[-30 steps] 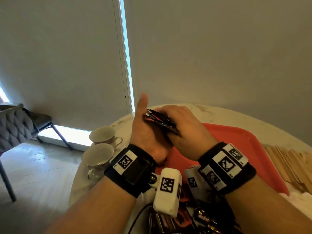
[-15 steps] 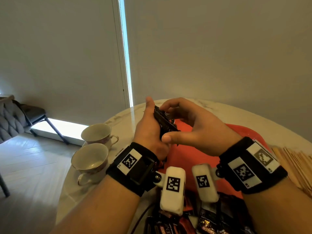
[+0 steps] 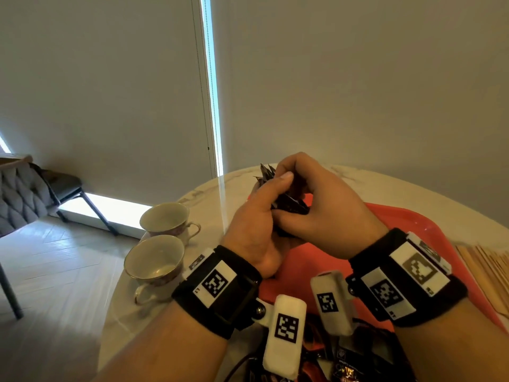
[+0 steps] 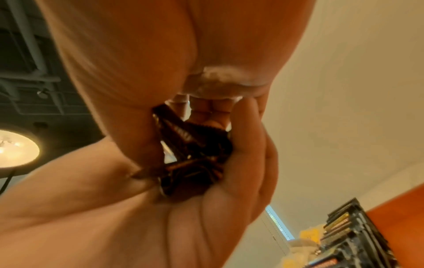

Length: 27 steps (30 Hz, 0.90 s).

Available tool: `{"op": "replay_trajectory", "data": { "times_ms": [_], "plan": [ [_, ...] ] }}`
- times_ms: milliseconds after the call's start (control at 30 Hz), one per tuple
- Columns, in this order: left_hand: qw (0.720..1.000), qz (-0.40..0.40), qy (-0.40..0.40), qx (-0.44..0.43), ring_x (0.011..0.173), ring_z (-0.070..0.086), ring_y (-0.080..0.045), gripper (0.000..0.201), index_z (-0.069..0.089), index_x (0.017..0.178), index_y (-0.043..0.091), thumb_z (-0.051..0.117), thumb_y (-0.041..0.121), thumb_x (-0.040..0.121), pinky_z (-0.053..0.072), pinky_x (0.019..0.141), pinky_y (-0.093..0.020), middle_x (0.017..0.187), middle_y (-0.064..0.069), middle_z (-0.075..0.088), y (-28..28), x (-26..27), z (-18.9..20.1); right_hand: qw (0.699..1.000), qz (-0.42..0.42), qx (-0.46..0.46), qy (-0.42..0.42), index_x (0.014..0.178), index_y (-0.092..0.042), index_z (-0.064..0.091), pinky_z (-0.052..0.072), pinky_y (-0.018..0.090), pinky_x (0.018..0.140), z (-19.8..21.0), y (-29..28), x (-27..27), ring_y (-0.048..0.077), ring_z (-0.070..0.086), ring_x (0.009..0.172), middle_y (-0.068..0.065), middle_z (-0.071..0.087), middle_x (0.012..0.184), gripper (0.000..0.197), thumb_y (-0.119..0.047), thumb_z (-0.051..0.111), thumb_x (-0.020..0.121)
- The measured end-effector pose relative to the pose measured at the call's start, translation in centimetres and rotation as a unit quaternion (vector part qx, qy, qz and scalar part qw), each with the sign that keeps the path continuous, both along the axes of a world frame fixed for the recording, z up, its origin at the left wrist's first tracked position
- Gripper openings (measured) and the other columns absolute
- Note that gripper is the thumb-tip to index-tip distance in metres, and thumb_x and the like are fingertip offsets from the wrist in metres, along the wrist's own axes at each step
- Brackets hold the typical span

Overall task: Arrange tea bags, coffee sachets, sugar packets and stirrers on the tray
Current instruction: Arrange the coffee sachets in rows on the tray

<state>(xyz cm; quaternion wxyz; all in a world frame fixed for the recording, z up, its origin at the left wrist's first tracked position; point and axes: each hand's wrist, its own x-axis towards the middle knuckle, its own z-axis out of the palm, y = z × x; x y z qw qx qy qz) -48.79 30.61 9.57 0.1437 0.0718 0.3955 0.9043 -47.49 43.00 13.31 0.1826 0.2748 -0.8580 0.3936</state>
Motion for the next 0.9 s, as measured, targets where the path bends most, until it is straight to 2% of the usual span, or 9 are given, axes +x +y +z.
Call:
{"op": "replay_trajectory", "data": {
  "times_ms": [100,167,233,333,433,567,700,800,900],
  "plan": [
    [0.997,-0.003,-0.006,0.073,0.101,0.074,-0.025,0.040,0.066,0.122,0.014,0.063,0.029,0.086,0.061,0.075,-0.038,0.106,-0.010,0.073,-0.4,-0.2,0.0,0.999,0.029,0.021,-0.002,0.117,-0.030,0.062,0.048,0.015,0.090,0.7,0.1,-0.2,0.003,0.056,0.112,-0.014,0.056,0.121,0.051,-0.032,0.087,0.072],
    [0.995,-0.013,-0.014,0.097,0.106,0.071,-0.030,0.041,0.065,0.126,0.011,0.056,0.022,0.087,0.059,0.082,-0.041,0.114,-0.015,0.071,-1.0,-0.3,0.0,0.996,0.065,0.024,-0.061,0.124,-0.035,0.064,0.047,0.012,0.093,1.1,0.5,0.0,-0.005,0.053,0.119,-0.022,0.053,0.127,0.064,-0.052,0.087,0.067],
    [0.997,-0.008,-0.020,0.074,0.099,0.072,-0.032,0.049,0.064,0.130,0.005,0.054,0.017,0.084,0.060,0.077,-0.041,0.114,-0.018,0.071,-1.4,-0.5,-0.1,0.994,0.076,0.006,-0.082,0.127,-0.037,0.065,0.049,0.012,0.091,1.2,0.8,0.0,-0.008,0.055,0.118,-0.024,0.057,0.127,0.063,-0.062,0.080,0.072],
    [0.999,0.010,-0.020,0.045,0.092,0.073,-0.036,0.045,0.059,0.136,0.000,0.051,0.008,0.092,0.061,0.071,-0.047,0.112,-0.022,0.072,-1.8,-0.7,-0.2,0.997,0.018,-0.068,-0.031,0.121,-0.032,0.071,0.055,0.025,0.093,0.4,1.4,-1.4,0.002,0.063,0.113,-0.014,0.066,0.119,0.033,-0.043,0.073,0.090],
    [0.999,0.026,-0.026,0.028,0.089,0.075,-0.036,0.041,0.059,0.134,-0.002,0.053,0.003,0.095,0.062,0.074,-0.049,0.108,-0.022,0.073,-2.0,-0.7,-0.2,0.995,-0.044,-0.090,0.014,0.118,-0.032,0.072,0.052,0.035,0.103,-0.3,2.1,-2.6,0.006,0.060,0.117,-0.013,0.060,0.124,0.033,-0.019,0.075,0.088],
    [0.999,0.046,-0.024,0.014,0.088,0.072,-0.032,0.045,0.059,0.135,-0.006,0.063,0.010,0.093,0.060,0.067,-0.041,0.113,-0.023,0.069,-2.1,-0.7,0.0,0.993,-0.077,-0.078,-0.049,0.129,-0.037,0.063,0.056,0.027,0.092,-0.5,2.6,-3.0,0.001,0.060,0.113,-0.014,0.059,0.126,0.052,-0.025,0.082,0.083],
    [0.995,0.087,-0.048,0.006,0.098,0.069,-0.036,0.048,0.063,0.132,-0.002,0.070,0.014,0.088,0.059,0.071,-0.042,0.121,-0.024,0.069,-2.0,-1.0,-0.2,0.968,-0.065,-0.212,-0.119,0.114,-0.022,0.069,0.055,0.024,0.067,-0.4,2.6,-3.0,0.010,0.070,0.082,-0.002,0.073,0.095,0.039,-0.009,0.084,0.080],
    [0.988,0.134,-0.073,0.000,0.103,0.073,-0.038,0.032,0.067,0.124,0.000,0.062,0.008,0.094,0.060,0.068,-0.041,0.119,-0.021,0.074,-2.4,-1.4,-0.2,0.952,-0.117,-0.273,-0.067,0.096,-0.027,0.062,0.057,0.028,0.059,-0.1,2.7,-2.8,0.012,0.068,0.069,0.001,0.071,0.085,0.035,-0.006,0.083,0.077],
    [0.985,0.165,-0.053,-0.016,0.097,0.076,-0.033,0.025,0.065,0.120,0.001,0.055,0.002,0.098,0.062,0.061,-0.039,0.113,-0.016,0.078,-2.4,-1.5,0.0,0.970,-0.148,-0.192,0.002,0.082,-0.023,0.060,0.048,0.021,0.055,0.1,2.6,-2.5,0.007,0.054,0.060,-0.003,0.061,0.072,0.025,-0.005,0.077,0.076]
  ]
}}
